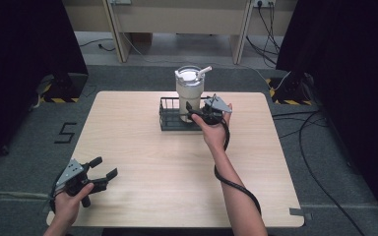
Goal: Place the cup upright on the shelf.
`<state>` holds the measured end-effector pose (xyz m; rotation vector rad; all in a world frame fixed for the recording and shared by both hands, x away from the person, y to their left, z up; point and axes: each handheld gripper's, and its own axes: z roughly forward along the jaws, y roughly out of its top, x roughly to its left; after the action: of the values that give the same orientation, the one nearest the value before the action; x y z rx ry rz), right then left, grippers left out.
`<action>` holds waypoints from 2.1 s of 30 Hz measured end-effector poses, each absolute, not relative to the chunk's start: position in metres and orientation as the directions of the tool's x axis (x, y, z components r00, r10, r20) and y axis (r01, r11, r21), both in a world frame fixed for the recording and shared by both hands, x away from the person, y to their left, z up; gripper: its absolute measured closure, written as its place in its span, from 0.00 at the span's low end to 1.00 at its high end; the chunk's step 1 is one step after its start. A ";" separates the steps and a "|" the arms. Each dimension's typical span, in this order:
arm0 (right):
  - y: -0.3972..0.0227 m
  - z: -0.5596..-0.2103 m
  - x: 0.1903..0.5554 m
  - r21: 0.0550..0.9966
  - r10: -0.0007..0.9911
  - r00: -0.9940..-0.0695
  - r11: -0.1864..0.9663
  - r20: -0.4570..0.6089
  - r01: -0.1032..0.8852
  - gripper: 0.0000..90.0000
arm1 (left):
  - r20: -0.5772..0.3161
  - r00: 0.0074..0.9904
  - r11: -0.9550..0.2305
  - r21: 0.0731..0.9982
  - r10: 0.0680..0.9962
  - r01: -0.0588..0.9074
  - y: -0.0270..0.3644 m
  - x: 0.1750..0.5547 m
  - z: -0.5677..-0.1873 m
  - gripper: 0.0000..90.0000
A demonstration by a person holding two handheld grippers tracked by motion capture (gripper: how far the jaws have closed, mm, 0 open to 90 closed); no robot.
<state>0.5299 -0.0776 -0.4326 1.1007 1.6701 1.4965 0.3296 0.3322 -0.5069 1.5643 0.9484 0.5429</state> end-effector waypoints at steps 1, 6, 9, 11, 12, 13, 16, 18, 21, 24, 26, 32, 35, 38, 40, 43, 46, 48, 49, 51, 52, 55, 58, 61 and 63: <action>-0.080 -0.433 0.527 0.985 0.889 -0.451 0.001 0.079 0.174 0.16 | -0.159 0.563 -0.002 0.961 0.811 0.275 0.332 0.329 -0.507 0.16; -0.085 -0.433 0.520 0.986 0.887 -0.456 0.005 0.073 0.168 0.16 | -0.162 0.559 0.002 0.961 0.813 0.276 0.332 0.329 -0.507 0.16; -0.089 -0.433 0.515 0.986 0.886 -0.458 0.007 0.070 0.165 0.16 | -0.162 0.558 0.001 0.961 0.814 0.277 0.332 0.329 -0.507 0.16; -0.091 -0.433 0.511 0.986 0.885 -0.460 0.011 0.066 0.164 0.16 | -0.162 0.558 0.001 0.961 0.814 0.277 0.332 0.329 -0.507 0.16; -0.091 -0.433 0.509 0.986 0.885 -0.462 0.013 0.065 0.164 0.16 | -0.162 0.558 0.001 0.961 0.814 0.277 0.332 0.329 -0.507 0.16; -0.092 -0.434 0.507 0.986 0.884 -0.464 0.016 0.063 0.164 0.16 | -0.161 0.558 0.001 0.961 0.814 0.277 0.332 0.329 -0.507 0.16; -0.094 -0.434 0.502 0.987 0.881 -0.469 0.022 0.057 0.162 0.16 | -0.161 0.557 0.001 0.961 0.815 0.277 0.333 0.329 -0.507 0.16; -0.096 -0.434 0.498 0.987 0.881 -0.470 0.023 0.055 0.159 0.16 | -0.163 0.556 0.002 0.960 0.815 0.278 0.332 0.329 -0.507 0.16; -0.102 -0.434 0.490 0.987 0.879 -0.473 0.025 0.053 0.157 0.16 | -0.160 0.556 -0.001 0.960 0.816 0.279 0.333 0.328 -0.507 0.16; -0.106 -0.435 0.484 0.987 0.880 -0.473 0.028 0.050 0.157 0.16 | -0.160 0.554 -0.002 0.960 0.817 0.279 0.333 0.328 -0.507 0.16; -0.110 -0.435 0.478 0.987 0.879 -0.474 0.030 0.049 0.157 0.16 | -0.160 0.553 -0.001 0.960 0.817 0.280 0.333 0.328 -0.507 0.16; -0.122 -0.440 0.462 0.985 0.878 -0.478 0.046 0.038 0.164 0.16 | -0.160 0.552 -0.002 0.960 0.818 0.280 0.333 0.328 -0.507 0.16; -0.128 -0.441 0.455 0.986 0.880 -0.472 0.043 0.039 0.162 0.16 | -0.160 0.551 -0.002 0.960 0.819 0.281 0.333 0.328 -0.507 0.16; -0.136 -0.444 0.446 0.986 0.883 -0.468 0.042 0.040 0.164 0.16 | -0.162 0.550 0.001 0.960 0.819 0.281 0.333 0.328 -0.508 0.16; -0.140 -0.445 0.440 0.986 0.884 -0.466 0.043 0.039 0.164 0.16 | -0.161 0.550 -0.001 0.959 0.820 0.282 0.333 0.328 -0.508 0.16; -0.146 -0.448 0.432 0.985 0.884 -0.466 0.042 0.040 0.165 0.16 | -0.161 0.549 -0.001 0.959 0.820 0.283 0.333 0.328 -0.508 0.16; -0.151 -0.452 0.424 0.984 0.883 -0.468 0.050 0.036 0.172 0.16 | -0.161 0.548 -0.001 0.959 0.821 0.283 0.332 0.328 -0.508 0.16; -0.154 -0.454 0.418 0.983 0.883 -0.469 0.055 0.035 0.177 0.16 | -0.160 0.547 -0.001 0.959 0.822 0.283 0.332 0.328 -0.508 0.16; -0.156 -0.456 0.415 0.982 0.883 -0.467 0.050 0.041 0.181 0.16 | -0.160 0.547 -0.001 0.959 0.822 0.283 0.332 0.328 -0.508 0.16; -0.157 -0.458 0.413 0.982 0.885 -0.464 0.046 0.045 0.185 0.16 | -0.160 0.546 -0.001 0.959 0.822 0.283 0.332 0.328 -0.508 0.16; -0.160 -0.461 0.408 0.980 0.886 -0.461 0.045 0.050 0.192 0.16 | -0.160 0.544 -0.001 0.959 0.824 0.284 0.332 0.328 -0.508 0.16; -0.162 -0.466 0.401 0.978 0.886 -0.461 0.048 0.051 0.201 0.16 | -0.158 0.544 -0.002 0.959 0.824 0.282 0.332 0.328 -0.508 0.16; -0.163 -0.468 0.397 0.978 0.886 -0.460 0.049 0.052 0.204 0.16 | -0.158 0.544 -0.003 0.959 0.824 0.282 0.332 0.328 -0.508 0.16; -0.165 -0.471 0.393 0.978 0.889 -0.455 0.040 0.059 0.205 0.16 | -0.157 0.544 -0.003 0.960 0.824 0.282 0.332 0.328 -0.508 0.16; -0.165 -0.471 0.392 0.978 0.889 -0.455 0.040 0.059 0.206 0.16 | -0.156 0.545 -0.004 0.960 0.824 0.281 0.332 0.328 -0.508 0.16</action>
<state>0.3923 -0.1647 -0.4710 1.1103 1.7199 1.4548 0.3281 0.3317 -0.5079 1.5662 0.9700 0.5571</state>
